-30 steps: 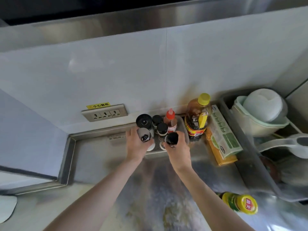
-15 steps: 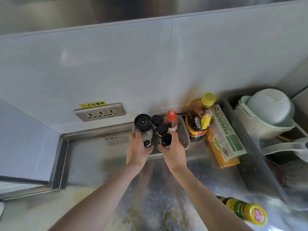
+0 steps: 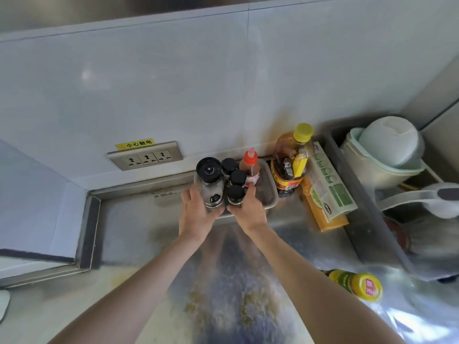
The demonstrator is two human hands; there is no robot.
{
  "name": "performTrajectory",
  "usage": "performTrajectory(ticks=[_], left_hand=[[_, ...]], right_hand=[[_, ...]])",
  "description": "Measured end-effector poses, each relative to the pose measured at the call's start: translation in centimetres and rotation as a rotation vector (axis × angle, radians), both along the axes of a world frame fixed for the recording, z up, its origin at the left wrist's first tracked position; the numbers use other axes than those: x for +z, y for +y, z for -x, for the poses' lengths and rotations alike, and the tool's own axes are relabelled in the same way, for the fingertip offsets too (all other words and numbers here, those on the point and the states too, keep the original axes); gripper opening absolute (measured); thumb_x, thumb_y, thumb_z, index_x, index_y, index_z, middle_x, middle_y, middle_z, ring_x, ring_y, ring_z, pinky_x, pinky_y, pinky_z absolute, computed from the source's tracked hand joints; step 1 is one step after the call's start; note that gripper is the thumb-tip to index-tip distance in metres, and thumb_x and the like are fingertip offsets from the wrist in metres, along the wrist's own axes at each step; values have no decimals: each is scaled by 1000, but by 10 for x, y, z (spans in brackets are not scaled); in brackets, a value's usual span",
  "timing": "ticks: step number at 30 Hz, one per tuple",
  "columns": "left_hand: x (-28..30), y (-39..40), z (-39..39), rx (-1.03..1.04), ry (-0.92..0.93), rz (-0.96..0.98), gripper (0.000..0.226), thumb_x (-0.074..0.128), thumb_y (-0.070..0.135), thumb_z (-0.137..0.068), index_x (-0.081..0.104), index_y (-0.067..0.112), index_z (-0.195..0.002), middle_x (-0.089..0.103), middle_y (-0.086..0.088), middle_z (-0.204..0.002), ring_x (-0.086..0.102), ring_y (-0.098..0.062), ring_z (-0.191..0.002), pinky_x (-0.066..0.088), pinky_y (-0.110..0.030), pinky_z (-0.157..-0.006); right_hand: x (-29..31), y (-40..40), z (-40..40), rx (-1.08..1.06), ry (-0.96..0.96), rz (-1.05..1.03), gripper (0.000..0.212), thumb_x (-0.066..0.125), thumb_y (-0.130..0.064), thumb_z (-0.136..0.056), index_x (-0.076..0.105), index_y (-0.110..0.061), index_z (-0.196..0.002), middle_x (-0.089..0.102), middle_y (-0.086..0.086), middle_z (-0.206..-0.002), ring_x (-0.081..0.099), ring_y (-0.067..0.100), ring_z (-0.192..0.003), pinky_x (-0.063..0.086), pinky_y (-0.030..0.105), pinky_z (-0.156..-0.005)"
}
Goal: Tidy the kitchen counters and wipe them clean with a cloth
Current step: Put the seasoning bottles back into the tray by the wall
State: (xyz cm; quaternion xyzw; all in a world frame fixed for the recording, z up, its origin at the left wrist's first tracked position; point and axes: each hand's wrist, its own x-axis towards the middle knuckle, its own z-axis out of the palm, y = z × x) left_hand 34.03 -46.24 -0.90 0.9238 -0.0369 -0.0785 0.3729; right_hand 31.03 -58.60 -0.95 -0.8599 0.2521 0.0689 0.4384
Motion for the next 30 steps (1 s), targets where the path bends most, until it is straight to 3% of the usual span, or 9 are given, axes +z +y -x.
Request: performTrajectory(ticks=[2,6,9,12,14,16,20,24,30], left_hand=[[9,3,9,-18,-36,15,73,73,30,-70,36,8,-129,41,-10,-125,30,-18,-117,29,-22,-87],[26,2,42,-101,-77,87,57,70,18,-75,43,10,-124,43,-6,-121,34,0,-97,26,-10,-80],[30,-9,66,-213,-10,113,52,68,20,-78,44,13,-124,40,3,-121,44,-10,-104,29,-15,-85],[26,-27,85,-321,67,90,48,69,21,-78,48,13,-121,43,-1,-124,44,-14,-114,27,-19,-91],[22,-39,94,-385,103,83,46,70,20,-77,50,13,-118,46,-3,-125,45,-16,-117,27,-18,-92],[18,-50,101,-449,156,81,42,70,20,-77,51,16,-115,49,-3,-124,47,-14,-117,31,-21,-94],[11,-65,112,-540,265,103,32,69,17,-78,51,24,-102,55,1,-116,52,-13,-113,38,-25,-91],[11,-72,121,-565,298,122,28,67,9,-78,52,20,-100,56,-1,-110,55,-13,-104,37,-21,-85],[11,-59,117,-542,323,108,25,66,7,-79,53,18,-97,59,0,-104,57,-15,-101,38,-9,-74]], right_hand=[[11,-2,13,2,-61,-49,84,65,-23,-79,12,-18,-144,62,14,-116,57,36,-108,48,48,-90],[57,-18,68,-27,-158,-63,64,59,-12,-86,27,-17,-142,49,3,-137,43,22,-127,38,31,-100],[85,-43,116,-61,-230,19,53,57,-11,-87,37,-18,-136,50,0,-134,44,20,-125,38,30,-100],[105,-73,164,-175,-314,55,44,57,-9,-86,45,-22,-127,52,-9,-122,51,19,-117,42,35,-99],[109,-91,197,-276,-384,41,47,61,-13,-85,44,-25,-127,51,-10,-124,49,17,-119,44,37,-98],[103,-103,227,-319,-400,44,59,68,-23,-82,37,-25,-132,45,-10,-132,41,9,-125,38,30,-101],[66,-107,256,-278,-206,-85,91,74,-34,-75,16,-26,-144,23,-17,-141,22,-2,-131,22,19,-104],[28,-101,253,-274,-118,-95,82,72,-30,-78,23,-25,-143,35,-5,-146,36,10,-131,31,23,-103],[14,-95,233,-323,-127,-23,46,70,-28,-80,46,-24,-119,57,-6,-115,55,16,-104,48,33,-86]])
